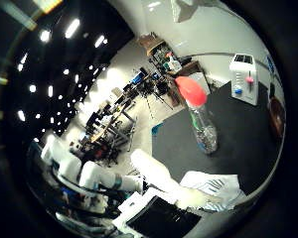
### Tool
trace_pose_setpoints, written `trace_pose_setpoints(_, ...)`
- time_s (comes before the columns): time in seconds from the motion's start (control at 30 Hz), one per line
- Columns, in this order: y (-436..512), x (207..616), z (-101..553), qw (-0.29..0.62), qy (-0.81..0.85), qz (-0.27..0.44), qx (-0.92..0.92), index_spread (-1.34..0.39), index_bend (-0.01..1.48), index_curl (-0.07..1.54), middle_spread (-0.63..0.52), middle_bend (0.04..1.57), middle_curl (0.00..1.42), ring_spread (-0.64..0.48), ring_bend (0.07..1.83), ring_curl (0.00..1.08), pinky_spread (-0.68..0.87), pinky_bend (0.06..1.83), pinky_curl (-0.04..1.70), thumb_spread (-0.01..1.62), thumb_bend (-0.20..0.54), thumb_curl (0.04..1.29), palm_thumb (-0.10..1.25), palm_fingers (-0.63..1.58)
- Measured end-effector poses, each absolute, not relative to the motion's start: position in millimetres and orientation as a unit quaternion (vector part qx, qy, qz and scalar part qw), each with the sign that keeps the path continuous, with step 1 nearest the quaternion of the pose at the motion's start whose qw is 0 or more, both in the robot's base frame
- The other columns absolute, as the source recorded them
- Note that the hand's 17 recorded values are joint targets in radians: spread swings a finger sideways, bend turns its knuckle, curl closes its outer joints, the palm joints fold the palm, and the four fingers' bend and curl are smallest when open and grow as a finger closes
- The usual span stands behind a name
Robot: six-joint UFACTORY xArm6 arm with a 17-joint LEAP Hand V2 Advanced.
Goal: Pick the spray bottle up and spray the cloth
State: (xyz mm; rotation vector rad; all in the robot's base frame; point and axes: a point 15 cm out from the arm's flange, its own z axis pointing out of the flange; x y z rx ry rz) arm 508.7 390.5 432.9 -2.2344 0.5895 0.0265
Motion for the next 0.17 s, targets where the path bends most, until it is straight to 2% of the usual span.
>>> trace_pose_setpoints(0.17, 363.6, 498.3, 442.4, 0.392, 0.239, -0.009, -0.888, -0.55, 0.27, 0.37, -0.12, 0.18, 0.28, 0.22, 0.32, 0.17, 0.65, 0.73, 0.15, 1.01, -0.024, 0.39, 0.37, 0.36)
